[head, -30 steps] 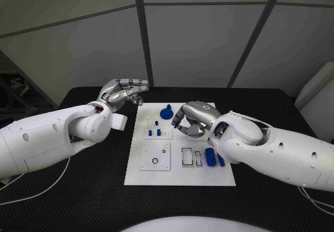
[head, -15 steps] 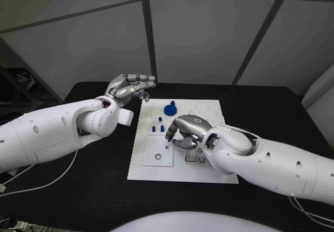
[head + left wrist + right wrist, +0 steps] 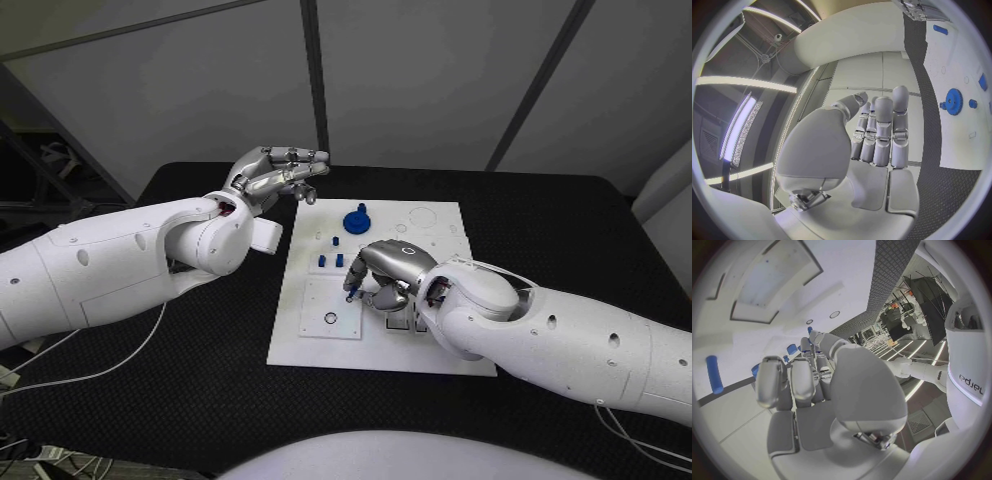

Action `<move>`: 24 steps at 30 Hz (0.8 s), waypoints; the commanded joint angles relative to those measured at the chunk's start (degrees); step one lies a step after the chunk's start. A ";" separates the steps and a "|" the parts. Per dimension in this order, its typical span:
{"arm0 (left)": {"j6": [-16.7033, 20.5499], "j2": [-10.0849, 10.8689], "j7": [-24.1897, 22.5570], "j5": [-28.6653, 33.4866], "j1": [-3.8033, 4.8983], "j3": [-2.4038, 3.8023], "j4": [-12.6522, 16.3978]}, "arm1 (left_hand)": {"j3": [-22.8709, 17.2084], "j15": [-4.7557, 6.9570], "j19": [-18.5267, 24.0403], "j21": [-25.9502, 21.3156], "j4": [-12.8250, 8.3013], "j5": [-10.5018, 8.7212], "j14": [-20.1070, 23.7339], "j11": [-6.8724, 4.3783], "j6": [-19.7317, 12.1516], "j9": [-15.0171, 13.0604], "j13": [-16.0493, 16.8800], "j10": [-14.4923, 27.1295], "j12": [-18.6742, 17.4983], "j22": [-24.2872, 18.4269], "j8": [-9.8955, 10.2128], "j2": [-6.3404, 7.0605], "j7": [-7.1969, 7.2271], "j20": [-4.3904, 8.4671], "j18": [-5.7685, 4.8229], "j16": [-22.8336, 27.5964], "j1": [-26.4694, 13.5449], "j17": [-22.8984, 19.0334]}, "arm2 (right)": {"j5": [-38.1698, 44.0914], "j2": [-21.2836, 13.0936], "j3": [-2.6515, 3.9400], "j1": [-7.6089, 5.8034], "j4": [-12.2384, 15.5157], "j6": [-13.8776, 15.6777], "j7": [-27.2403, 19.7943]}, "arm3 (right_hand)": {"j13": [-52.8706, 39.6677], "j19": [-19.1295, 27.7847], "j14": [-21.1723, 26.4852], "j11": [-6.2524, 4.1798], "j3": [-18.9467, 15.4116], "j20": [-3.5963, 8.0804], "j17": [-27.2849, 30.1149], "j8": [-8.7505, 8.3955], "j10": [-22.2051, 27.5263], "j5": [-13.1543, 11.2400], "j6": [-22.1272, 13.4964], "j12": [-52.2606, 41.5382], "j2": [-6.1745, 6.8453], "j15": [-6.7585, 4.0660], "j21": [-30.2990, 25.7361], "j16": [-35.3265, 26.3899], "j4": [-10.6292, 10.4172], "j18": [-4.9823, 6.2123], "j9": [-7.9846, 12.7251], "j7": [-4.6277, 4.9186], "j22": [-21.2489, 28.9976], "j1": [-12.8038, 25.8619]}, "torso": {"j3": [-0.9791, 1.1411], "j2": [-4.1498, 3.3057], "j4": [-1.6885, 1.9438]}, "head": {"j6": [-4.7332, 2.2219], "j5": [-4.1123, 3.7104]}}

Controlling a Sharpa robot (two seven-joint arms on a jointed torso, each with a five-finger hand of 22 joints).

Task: Assemble the parts on the task board

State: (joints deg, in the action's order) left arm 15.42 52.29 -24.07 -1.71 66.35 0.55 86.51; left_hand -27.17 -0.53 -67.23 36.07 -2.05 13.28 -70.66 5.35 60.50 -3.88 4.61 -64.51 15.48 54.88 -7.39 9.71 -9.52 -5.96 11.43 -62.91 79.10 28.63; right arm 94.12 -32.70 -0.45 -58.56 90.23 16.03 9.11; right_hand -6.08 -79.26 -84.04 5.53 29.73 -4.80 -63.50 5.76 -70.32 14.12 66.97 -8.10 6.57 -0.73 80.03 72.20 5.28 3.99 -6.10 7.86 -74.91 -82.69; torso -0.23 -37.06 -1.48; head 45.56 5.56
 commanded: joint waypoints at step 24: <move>-1.02 -0.09 0.00 0.19 0.09 0.07 0.16 | 0.28 -0.04 0.27 -0.29 -0.16 -0.25 0.46 0.06 -0.35 0.06 0.01 0.31 0.35 -0.09 -0.17 -0.43 -0.17 -0.10 -0.97 0.19 -0.05 -0.01 | 1.87 1.30 -0.16 -0.04 -1.42 -2.66 1.06 | -0.17 -0.21 -1.97 -1.68 0.42 -0.37 0.11 -0.36 -1.35 0.21 -0.22 -0.01 -0.11 -0.15 0.46 0.32 0.03 -0.45 -0.11 0.18 -2.71 0.23 | -0.01 0.05 0.01 | 0.40 0.20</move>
State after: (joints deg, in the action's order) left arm 15.14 52.26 -23.91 -1.66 66.35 0.55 86.58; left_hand -27.17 -0.53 -67.24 36.07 -2.05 13.29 -70.66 5.34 60.50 -3.89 4.60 -64.51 15.48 54.84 -7.39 9.71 -9.52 -5.96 11.42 -62.91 79.10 28.64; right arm 95.21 -31.49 -0.56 -58.54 88.86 14.31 9.80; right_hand -6.13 -79.26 -84.04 5.52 29.87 -4.80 -63.44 5.76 -70.33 14.10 66.91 -7.84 6.65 -0.73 80.26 72.20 5.43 3.99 -6.13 7.80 -74.91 -82.61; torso -0.23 -37.01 -1.48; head 45.91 5.73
